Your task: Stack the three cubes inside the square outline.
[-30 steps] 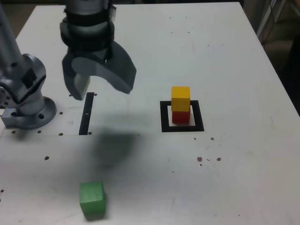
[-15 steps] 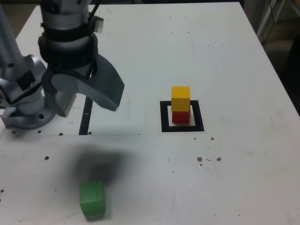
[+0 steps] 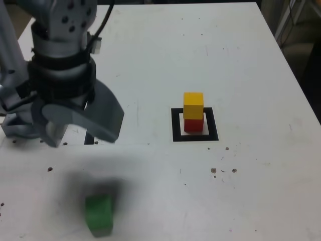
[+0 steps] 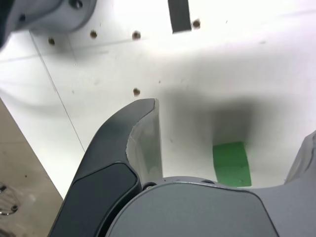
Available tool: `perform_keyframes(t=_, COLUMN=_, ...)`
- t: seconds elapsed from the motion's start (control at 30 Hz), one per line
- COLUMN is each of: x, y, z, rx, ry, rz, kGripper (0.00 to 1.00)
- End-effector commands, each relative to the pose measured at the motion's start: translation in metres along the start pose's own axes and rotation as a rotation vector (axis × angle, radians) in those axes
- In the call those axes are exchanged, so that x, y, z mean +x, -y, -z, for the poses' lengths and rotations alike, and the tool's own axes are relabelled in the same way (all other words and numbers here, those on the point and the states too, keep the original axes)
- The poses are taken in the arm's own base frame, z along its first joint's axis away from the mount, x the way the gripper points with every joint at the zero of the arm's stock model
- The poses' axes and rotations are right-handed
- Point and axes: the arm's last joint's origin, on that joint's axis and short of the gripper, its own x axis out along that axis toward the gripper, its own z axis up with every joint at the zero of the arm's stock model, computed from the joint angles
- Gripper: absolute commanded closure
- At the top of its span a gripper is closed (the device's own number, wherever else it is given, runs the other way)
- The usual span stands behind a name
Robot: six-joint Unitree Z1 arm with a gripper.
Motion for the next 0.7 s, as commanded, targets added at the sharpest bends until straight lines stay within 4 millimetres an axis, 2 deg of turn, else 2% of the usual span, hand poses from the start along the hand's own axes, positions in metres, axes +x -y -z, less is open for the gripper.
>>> perform_keyframes(t=0.0, x=-0.001, y=0.006, z=-0.002, rx=-0.006, ry=0.001, rz=0.003, kGripper=0.01)
perform_keyframes(t=0.47, x=0.008, y=0.034, z=-0.009, rx=-0.059, ry=-0.023, rz=0.029, kGripper=0.01)
perform_keyframes(t=0.67, x=0.015, y=0.052, z=-0.015, rx=-0.057, ry=-0.038, rz=0.047, kGripper=0.01)
